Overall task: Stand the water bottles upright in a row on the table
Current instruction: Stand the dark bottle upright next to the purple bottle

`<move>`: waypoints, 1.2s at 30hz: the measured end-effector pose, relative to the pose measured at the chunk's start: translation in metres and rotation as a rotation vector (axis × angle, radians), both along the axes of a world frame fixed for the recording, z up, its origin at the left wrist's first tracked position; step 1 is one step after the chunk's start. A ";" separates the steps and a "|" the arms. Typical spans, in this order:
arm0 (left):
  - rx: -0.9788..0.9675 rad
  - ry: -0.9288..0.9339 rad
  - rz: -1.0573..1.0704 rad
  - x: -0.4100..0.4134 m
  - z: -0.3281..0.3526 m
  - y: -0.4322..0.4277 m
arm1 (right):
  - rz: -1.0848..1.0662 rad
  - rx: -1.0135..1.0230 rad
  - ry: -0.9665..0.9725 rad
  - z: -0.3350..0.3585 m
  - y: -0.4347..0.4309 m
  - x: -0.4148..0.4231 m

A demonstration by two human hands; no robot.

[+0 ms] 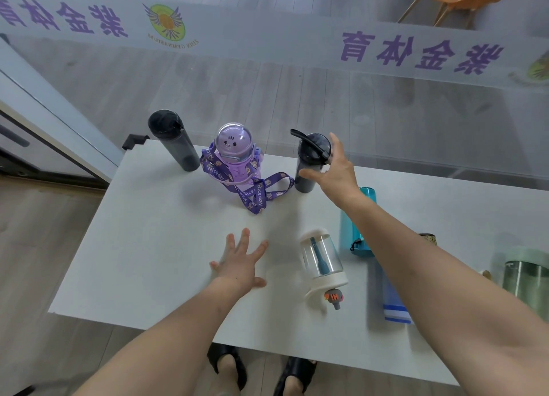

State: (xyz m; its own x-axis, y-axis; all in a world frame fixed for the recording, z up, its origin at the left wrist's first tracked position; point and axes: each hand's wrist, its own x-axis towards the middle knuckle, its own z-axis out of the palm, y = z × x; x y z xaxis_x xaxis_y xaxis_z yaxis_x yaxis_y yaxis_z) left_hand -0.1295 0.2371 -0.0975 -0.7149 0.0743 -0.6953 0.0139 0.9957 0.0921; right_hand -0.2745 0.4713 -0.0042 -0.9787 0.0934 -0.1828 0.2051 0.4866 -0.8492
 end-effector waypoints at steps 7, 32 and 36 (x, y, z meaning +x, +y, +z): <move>0.024 0.001 0.024 0.001 0.001 0.000 | -0.069 0.169 0.339 0.005 0.007 0.022; 0.019 0.022 0.012 0.003 -0.002 -0.002 | -0.535 -0.039 0.155 0.007 0.008 0.027; 0.014 0.018 0.004 0.002 -0.001 -0.001 | -0.519 -0.114 -0.063 -0.016 0.008 0.044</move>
State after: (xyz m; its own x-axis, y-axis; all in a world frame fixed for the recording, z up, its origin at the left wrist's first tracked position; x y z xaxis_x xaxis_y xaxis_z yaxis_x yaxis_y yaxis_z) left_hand -0.1276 0.2358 -0.0981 -0.7274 0.0806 -0.6815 0.0112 0.9943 0.1056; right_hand -0.2301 0.4796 -0.0200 -0.7961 0.5382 -0.2767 0.4460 0.2128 -0.8693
